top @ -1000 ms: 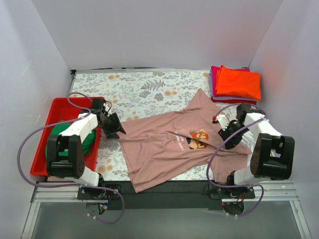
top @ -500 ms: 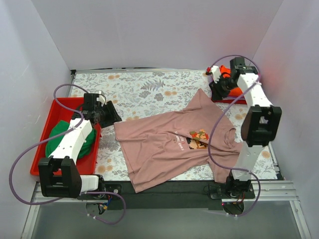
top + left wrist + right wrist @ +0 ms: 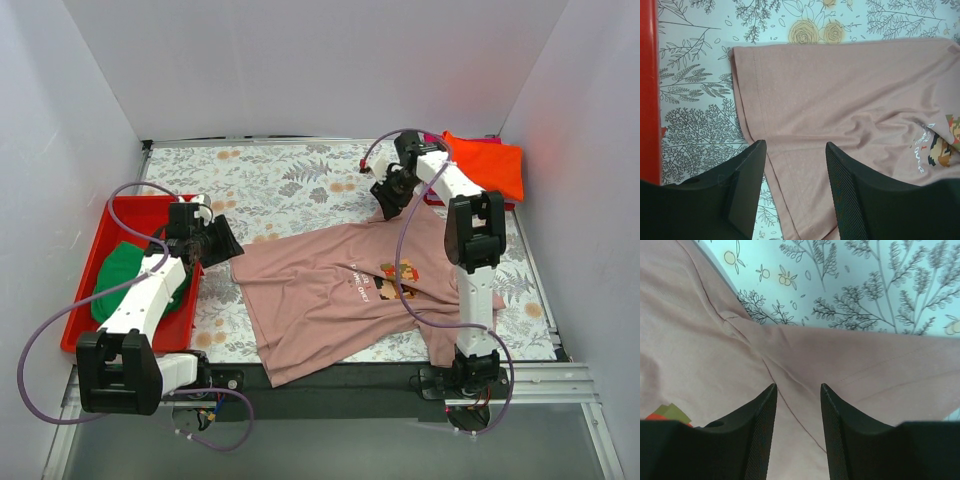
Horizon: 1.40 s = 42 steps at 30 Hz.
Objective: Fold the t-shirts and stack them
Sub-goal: Flatten the tshirt out
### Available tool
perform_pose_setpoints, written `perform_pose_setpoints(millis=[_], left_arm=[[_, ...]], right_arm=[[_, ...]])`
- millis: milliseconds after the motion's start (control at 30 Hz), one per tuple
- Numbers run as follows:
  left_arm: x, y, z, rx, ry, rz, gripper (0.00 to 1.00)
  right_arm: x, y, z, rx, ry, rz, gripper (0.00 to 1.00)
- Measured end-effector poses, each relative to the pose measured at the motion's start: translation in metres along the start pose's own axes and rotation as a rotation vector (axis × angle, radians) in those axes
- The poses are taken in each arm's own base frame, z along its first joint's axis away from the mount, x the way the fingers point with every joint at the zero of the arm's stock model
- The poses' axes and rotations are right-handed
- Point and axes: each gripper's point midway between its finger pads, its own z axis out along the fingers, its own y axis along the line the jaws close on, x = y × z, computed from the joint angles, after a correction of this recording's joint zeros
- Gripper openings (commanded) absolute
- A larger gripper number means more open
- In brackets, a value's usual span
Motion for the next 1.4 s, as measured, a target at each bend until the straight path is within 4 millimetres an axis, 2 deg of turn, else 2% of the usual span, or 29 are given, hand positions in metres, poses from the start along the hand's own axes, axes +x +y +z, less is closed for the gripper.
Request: perform_pose_setpoints(millis=[167,267,300,367,400,433,500,600,733,767,800,900,967,1033,1167,1233,1333,1400], left_arm=[[0.004,0.003,0.002,0.002,-0.004,0.004,0.5],[0.005,0.003,0.002,0.005,-0.009,0.006,0.5],[0.004,0.002,0.002,0.007,-0.013,0.007,0.5],[0.002,0.001,0.002,0.012,-0.021,0.009,0.5],[0.002,0.001,0.002,0.014,-0.023,0.009,0.5],[0.001,0.0,0.002,0.016,-0.025,0.01,0.5],[0.001,0.0,0.002,0.017,-0.026,0.01,0.5],[0.001,0.0,0.002,0.018,-0.028,0.011,0.5],[0.004,0.001,0.002,0.02,-0.027,0.01,0.5],[0.004,0.001,0.002,0.02,-0.028,0.009,0.5],[0.004,0.001,0.001,0.021,-0.029,0.009,0.5],[0.004,0.0,0.001,0.023,-0.033,0.008,0.5],[0.005,0.001,0.001,0.022,-0.031,0.004,0.5],[0.008,0.002,0.002,0.019,-0.025,-0.001,0.5],[0.011,0.003,0.004,0.019,-0.017,-0.015,0.5],[0.014,0.003,0.004,0.022,-0.01,-0.02,0.5],[0.014,0.002,0.004,0.025,-0.008,-0.027,0.5],[0.014,0.002,0.004,0.026,-0.008,-0.027,0.5]], right_arm=[[0.005,0.006,0.01,0.032,0.07,-0.027,0.47],[0.006,0.004,0.011,0.063,0.094,-0.034,0.39],[0.006,0.003,0.012,0.073,0.102,-0.036,0.27],[0.007,0.002,0.012,0.092,0.121,-0.043,0.16],[0.008,0.0,0.013,0.106,0.133,-0.047,0.06],[0.007,-0.002,0.014,0.118,0.144,-0.058,0.01],[0.002,-0.004,0.016,0.142,0.157,-0.076,0.01],[-0.018,-0.009,0.023,0.193,0.159,-0.138,0.01],[-0.065,-0.005,0.032,0.287,0.114,-0.259,0.01],[-0.079,-0.001,0.035,0.311,0.093,-0.288,0.07],[-0.09,0.002,0.038,0.334,0.073,-0.311,0.3],[-0.123,0.016,0.05,0.379,-0.013,-0.363,0.66],[-0.133,0.024,0.056,0.389,-0.05,-0.385,0.68],[-0.134,0.026,0.056,0.395,-0.066,-0.374,0.68],[-0.128,0.01,0.041,0.401,-0.116,-0.293,0.62],[-0.121,-0.01,0.026,0.402,-0.154,-0.217,0.59],[-0.097,-0.057,-0.001,0.408,-0.218,-0.055,0.54],[-0.081,-0.081,-0.015,0.401,-0.251,0.031,0.53]])
